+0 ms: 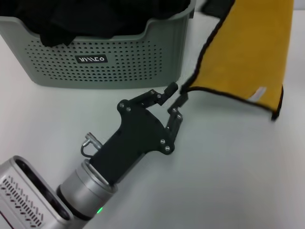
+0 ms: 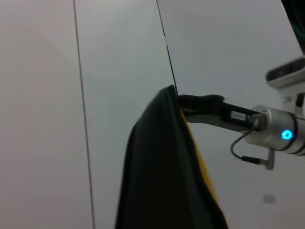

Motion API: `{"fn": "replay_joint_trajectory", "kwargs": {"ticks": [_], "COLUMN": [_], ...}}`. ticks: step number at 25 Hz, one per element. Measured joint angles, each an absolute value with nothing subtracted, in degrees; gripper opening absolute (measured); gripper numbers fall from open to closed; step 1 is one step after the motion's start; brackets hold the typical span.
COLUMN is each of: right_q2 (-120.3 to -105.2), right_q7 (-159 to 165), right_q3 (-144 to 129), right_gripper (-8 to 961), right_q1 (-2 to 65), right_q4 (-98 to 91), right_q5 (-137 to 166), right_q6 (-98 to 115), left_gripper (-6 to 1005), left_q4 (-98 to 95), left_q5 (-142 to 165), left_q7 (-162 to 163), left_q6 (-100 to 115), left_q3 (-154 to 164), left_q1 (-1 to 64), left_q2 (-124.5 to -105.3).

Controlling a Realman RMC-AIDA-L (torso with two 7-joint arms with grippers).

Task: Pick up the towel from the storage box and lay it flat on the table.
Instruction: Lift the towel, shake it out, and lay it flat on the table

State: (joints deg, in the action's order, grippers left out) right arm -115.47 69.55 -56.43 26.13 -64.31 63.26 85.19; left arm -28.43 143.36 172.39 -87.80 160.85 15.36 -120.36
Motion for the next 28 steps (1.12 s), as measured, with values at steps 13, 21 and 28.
{"fn": "replay_joint_trajectory", "kwargs": {"ticks": [13,21,28], "right_q2": [-115.83,-115.57,-115.70], "right_q7": [69.5,69.7,69.9], "right_q3": [-64.9,-65.2,-65.2], "right_gripper": [15,15,15], "right_q1": [28.2,28.1,27.2], "right_q4": [-65.7,-66.1,-67.7], "right_q5": [68.8,68.9,68.9], "right_q6": [77.5,80.4,81.7], "left_gripper": [385,383,382], "left_q4": [-28.2,-26.0,-25.6], "left_q5": [141.2,136.5,136.4], "left_q7": [172.5,171.8,171.3], "left_q6": [-87.7,-89.6,-89.4], "left_q3": [160.9,160.4,160.0], "left_q1": [17.5,18.0,18.1], "left_q2": [-120.45,-120.41,-120.41]}}
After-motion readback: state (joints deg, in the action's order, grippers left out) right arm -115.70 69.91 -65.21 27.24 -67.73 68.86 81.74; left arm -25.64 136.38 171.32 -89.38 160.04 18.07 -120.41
